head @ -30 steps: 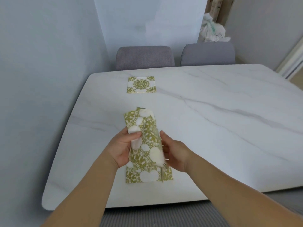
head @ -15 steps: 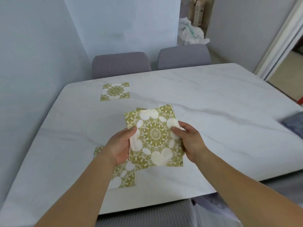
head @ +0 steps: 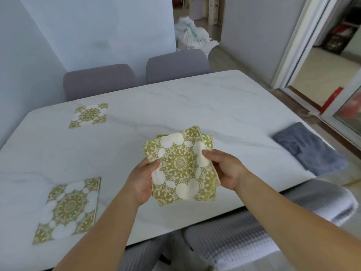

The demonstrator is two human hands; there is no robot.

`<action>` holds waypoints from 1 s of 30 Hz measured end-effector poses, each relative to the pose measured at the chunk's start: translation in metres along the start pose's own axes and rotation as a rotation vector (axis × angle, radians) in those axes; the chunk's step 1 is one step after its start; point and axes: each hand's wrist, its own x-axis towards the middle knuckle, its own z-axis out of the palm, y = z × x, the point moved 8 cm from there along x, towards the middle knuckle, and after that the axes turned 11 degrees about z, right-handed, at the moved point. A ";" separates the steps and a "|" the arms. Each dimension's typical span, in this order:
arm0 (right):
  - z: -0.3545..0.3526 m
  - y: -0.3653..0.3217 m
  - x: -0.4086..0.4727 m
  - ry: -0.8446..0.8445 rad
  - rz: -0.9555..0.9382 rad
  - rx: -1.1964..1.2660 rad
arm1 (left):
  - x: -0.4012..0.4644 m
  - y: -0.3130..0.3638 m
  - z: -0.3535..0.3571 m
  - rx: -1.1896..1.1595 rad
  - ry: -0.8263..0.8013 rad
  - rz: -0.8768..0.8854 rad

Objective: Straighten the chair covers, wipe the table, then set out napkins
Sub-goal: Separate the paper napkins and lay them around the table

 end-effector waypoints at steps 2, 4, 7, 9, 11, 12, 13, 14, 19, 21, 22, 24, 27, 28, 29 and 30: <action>-0.010 -0.009 -0.005 0.030 -0.042 -0.010 | 0.003 0.005 0.009 0.030 -0.002 0.023; -0.020 -0.018 -0.009 0.067 -0.098 -0.022 | 0.009 0.009 0.018 0.060 -0.004 0.044; -0.031 -0.032 -0.016 0.119 -0.200 -0.055 | 0.019 0.011 0.028 0.130 0.008 0.072; -0.039 -0.042 -0.019 0.184 -0.268 -0.083 | 0.025 0.010 0.035 0.164 0.012 0.087; -0.047 -0.050 -0.019 0.264 -0.322 -0.092 | 0.029 0.009 0.040 0.148 0.019 0.101; -0.051 -0.054 -0.020 0.312 -0.342 -0.099 | 0.031 0.008 0.042 0.120 0.022 0.102; -0.055 -0.057 -0.020 0.366 -0.355 -0.102 | 0.034 0.007 0.043 0.079 0.026 0.096; -0.059 -0.060 -0.018 0.415 -0.367 -0.089 | 0.036 0.004 0.044 0.029 0.025 0.079; -0.065 -0.060 -0.002 0.447 -0.321 -0.099 | 0.049 -0.005 0.056 -0.054 -0.033 0.007; -0.063 -0.060 0.006 0.372 -0.274 -0.129 | 0.053 -0.006 0.064 -0.047 -0.030 0.004; -0.062 -0.061 0.009 0.322 -0.256 -0.129 | 0.057 -0.006 0.067 -0.047 -0.024 0.006; -0.064 -0.063 0.022 0.223 -0.200 -0.121 | 0.065 -0.003 0.075 -0.050 -0.002 0.014; -0.074 -0.089 0.039 0.141 -0.176 -0.072 | 0.084 0.003 0.087 -0.074 0.034 0.049; -0.078 -0.099 0.045 0.114 -0.180 -0.029 | 0.089 0.007 0.091 -0.094 0.048 0.058; -0.081 -0.111 0.051 0.082 -0.182 0.025 | 0.094 0.011 0.094 -0.116 0.062 0.068; -0.086 -0.122 0.059 0.038 -0.172 0.067 | 0.101 0.014 0.099 -0.140 0.082 0.078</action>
